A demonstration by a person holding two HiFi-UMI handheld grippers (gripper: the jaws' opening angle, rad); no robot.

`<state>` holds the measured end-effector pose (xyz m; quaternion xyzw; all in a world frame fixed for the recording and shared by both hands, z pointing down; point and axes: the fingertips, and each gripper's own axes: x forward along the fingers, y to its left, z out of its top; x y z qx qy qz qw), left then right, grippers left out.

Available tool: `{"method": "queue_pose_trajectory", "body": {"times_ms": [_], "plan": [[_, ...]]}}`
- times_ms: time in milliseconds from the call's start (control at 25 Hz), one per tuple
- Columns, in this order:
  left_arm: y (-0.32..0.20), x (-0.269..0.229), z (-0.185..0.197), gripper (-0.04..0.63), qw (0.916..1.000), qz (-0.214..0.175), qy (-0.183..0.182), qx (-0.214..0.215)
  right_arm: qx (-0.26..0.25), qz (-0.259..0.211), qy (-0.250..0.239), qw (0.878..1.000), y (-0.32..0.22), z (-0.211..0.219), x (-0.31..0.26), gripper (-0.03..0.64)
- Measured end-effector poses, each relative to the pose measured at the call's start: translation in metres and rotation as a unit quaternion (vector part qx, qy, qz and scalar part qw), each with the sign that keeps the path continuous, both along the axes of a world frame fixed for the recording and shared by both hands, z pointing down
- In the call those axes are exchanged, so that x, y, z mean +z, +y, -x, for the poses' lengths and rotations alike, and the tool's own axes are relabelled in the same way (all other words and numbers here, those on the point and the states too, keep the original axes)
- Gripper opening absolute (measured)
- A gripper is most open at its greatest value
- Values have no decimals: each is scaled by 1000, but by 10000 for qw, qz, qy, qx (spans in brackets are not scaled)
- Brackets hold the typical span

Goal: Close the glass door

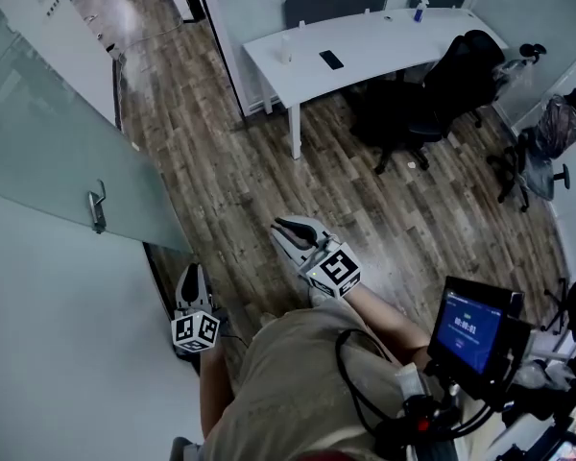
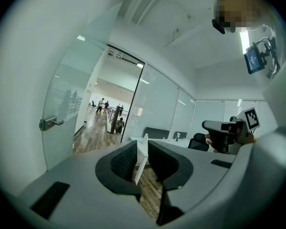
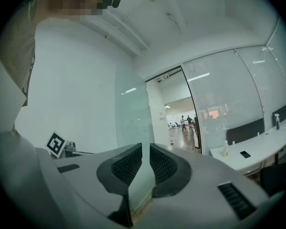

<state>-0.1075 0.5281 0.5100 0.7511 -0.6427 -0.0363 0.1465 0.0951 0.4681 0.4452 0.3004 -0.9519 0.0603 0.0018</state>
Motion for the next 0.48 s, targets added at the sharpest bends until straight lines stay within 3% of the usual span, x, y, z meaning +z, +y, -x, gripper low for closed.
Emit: {"method": "queue_pose_trajectory", "body": {"times_ms": [480], "plan": [[-23, 19, -32, 77, 9995, 47, -17, -298, -296, 63, 73, 9995, -30, -32, 20, 44]]}}
